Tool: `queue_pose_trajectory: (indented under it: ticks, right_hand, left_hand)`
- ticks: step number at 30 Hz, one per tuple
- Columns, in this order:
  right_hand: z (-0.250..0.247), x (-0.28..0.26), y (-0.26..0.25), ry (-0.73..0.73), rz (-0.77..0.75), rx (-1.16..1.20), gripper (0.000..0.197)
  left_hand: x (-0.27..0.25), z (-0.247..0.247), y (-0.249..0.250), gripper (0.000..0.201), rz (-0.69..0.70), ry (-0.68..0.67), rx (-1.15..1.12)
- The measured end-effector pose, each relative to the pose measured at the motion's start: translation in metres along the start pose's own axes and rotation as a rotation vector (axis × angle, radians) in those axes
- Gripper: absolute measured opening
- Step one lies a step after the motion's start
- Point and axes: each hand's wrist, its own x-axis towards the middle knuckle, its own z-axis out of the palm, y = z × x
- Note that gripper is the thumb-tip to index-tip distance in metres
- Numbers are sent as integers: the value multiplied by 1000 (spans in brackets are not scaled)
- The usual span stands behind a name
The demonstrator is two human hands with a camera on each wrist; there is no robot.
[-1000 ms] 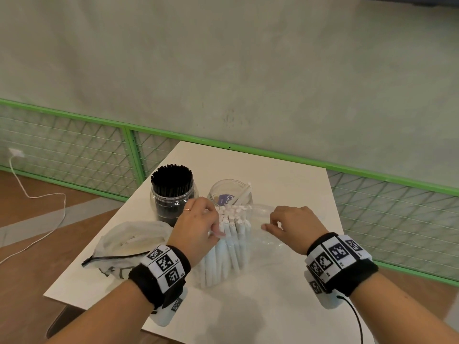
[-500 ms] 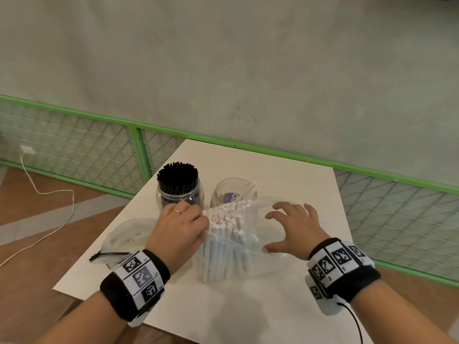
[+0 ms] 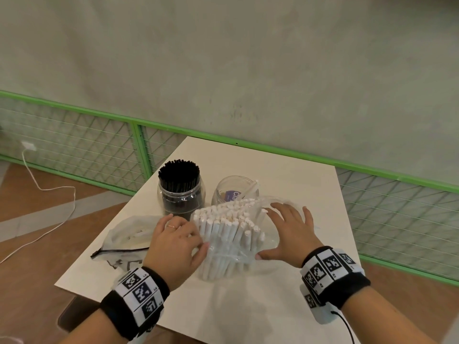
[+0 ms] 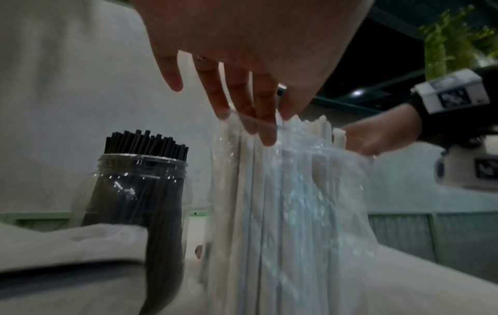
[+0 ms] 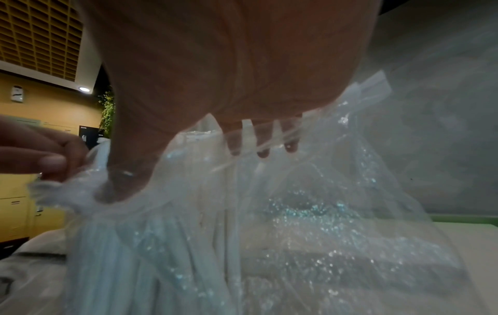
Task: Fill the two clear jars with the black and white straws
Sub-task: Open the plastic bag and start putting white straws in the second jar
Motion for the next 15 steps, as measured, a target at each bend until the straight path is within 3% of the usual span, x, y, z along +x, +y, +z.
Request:
queue_pose_trajectory:
  ticks: [2, 3, 5, 7, 9, 11, 15]
  right_hand:
    - [2, 0, 0, -1, -1, 28, 117]
    - [3, 0, 0, 3, -2, 45, 120]
    - [4, 0, 0, 8, 7, 86, 122]
    - [4, 1, -2, 5, 22, 121, 120]
    - [3, 2, -7, -4, 39, 154, 119]
    - [2, 5, -12, -13, 59, 204, 119]
    - [1, 12, -22, 5, 81, 330, 124]
  left_hand:
    - [12, -8, 3, 20, -67, 34, -2]
    - [18, -13, 6, 27, -114, 28, -8]
    - [29, -17, 9, 67, -149, -36, -3]
    - [40, -18, 12, 108, -89, -159, 45]
    - [50, -13, 13, 127, -46, -311, 26]
    - [59, -7, 16, 126, -86, -464, -115]
    - [61, 6, 19, 96, -122, -430, -330]
